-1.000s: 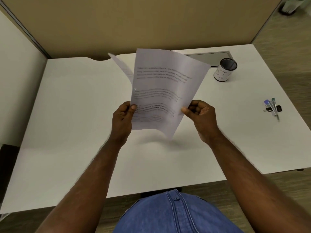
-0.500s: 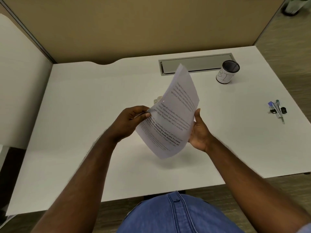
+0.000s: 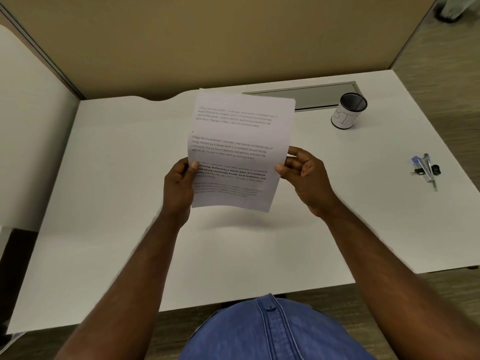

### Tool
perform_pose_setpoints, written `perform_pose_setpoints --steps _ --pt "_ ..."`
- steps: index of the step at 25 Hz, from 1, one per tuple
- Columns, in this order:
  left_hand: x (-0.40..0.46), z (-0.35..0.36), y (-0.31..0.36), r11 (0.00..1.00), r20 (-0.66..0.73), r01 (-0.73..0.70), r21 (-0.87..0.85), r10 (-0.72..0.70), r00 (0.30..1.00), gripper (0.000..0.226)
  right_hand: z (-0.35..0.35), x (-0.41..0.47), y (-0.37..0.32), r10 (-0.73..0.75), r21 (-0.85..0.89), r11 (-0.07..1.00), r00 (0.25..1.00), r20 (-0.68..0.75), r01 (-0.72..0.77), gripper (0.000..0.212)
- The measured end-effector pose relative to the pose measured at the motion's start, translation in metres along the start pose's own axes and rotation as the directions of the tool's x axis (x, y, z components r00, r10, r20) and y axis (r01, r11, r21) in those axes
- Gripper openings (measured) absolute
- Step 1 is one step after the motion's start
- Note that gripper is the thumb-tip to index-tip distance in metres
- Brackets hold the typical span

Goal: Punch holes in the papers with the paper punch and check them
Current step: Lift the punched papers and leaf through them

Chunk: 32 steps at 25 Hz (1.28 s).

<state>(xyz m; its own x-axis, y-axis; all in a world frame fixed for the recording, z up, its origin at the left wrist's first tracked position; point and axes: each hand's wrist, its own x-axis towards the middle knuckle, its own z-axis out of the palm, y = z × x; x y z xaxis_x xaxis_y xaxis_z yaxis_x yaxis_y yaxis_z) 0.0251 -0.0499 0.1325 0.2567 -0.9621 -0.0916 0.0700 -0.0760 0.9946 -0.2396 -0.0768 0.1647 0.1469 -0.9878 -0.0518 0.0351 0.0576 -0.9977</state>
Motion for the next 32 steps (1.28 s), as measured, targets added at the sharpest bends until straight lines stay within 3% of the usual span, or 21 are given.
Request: perform_pose_setpoints --steps 3,7,14,19,22,25,28,32 --pt "0.002 0.004 0.0 0.998 0.051 -0.048 -0.035 0.049 0.997 0.018 0.002 0.001 -0.01 -0.135 -0.116 0.986 0.981 -0.142 0.119 0.024" --pt "0.005 0.01 0.001 0.996 0.003 -0.082 -0.039 0.082 0.997 0.017 0.002 -0.003 -0.021 -0.267 -0.33 0.921 0.953 -0.146 0.207 0.021" --pt "0.006 0.017 0.0 0.984 -0.132 0.024 -0.178 -0.048 0.99 0.008 0.025 -0.013 -0.045 -0.338 -0.314 0.868 0.921 0.193 0.384 0.026" --pt "-0.003 0.02 0.01 0.986 -0.146 -0.131 -0.102 0.115 0.983 0.016 0.025 -0.009 -0.036 -0.443 -0.437 0.829 0.887 -0.132 0.349 0.009" --pt "-0.007 0.022 0.01 0.985 -0.129 -0.172 -0.013 0.169 0.977 0.024 0.018 -0.005 -0.026 -0.348 -0.456 0.857 0.923 -0.167 0.241 0.007" --pt "-0.016 0.023 0.005 0.981 -0.081 -0.17 0.09 0.178 0.981 0.037 0.016 -0.014 -0.008 -0.233 -0.459 0.871 0.97 -0.075 0.174 0.01" --pt "-0.025 0.031 -0.008 0.965 0.05 -0.15 0.214 0.143 0.989 0.031 0.027 -0.03 0.01 -0.176 -0.423 0.89 0.984 0.028 0.172 0.011" --pt "-0.036 0.051 -0.012 0.998 0.13 -0.027 0.061 0.019 0.991 0.029 0.044 -0.037 0.017 -0.109 -0.453 0.874 0.98 0.166 0.174 0.02"
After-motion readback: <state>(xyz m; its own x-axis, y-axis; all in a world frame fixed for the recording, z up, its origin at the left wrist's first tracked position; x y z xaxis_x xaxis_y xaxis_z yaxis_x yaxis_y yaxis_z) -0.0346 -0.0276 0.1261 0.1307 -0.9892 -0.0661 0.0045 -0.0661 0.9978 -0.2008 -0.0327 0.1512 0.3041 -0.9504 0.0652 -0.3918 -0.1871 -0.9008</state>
